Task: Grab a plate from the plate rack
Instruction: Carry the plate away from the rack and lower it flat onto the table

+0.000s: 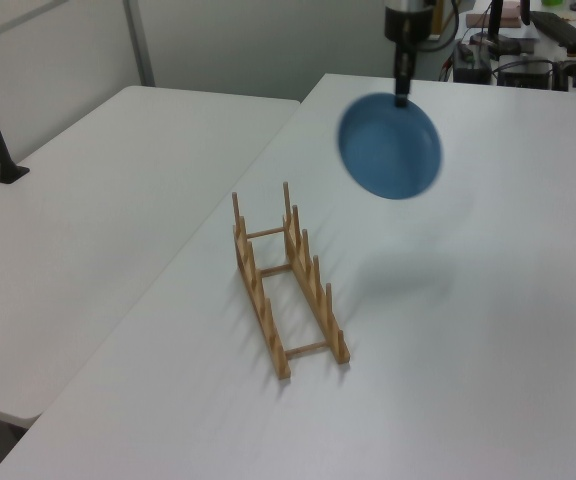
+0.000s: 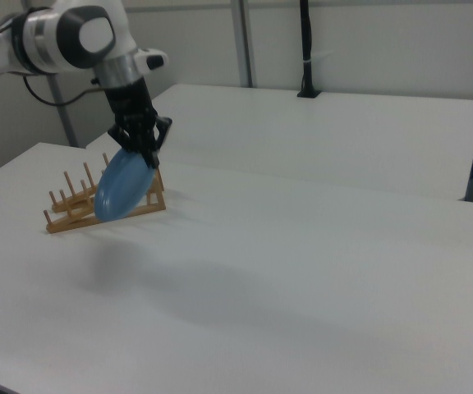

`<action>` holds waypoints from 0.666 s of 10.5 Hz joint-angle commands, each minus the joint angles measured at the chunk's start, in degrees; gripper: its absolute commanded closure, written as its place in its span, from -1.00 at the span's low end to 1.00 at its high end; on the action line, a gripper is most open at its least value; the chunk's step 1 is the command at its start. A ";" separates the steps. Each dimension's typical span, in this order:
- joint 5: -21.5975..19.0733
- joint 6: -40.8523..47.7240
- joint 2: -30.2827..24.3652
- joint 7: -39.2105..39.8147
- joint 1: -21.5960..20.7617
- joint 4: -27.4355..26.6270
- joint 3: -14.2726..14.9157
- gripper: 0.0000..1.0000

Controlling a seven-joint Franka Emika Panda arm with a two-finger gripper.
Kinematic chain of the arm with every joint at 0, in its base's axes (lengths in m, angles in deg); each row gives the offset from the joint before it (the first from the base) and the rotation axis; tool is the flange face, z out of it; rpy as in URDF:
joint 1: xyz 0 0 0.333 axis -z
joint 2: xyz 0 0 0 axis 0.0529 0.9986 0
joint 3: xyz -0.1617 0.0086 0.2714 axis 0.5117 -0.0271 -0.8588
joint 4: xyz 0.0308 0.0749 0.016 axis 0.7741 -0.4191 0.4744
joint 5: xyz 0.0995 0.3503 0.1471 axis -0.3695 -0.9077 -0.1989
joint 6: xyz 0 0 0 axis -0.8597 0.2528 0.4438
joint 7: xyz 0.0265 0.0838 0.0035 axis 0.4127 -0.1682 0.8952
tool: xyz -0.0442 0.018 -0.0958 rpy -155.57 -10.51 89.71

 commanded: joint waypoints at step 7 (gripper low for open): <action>-1.64 4.09 9.86 35.95 1.79 -11.61 -0.62 1.00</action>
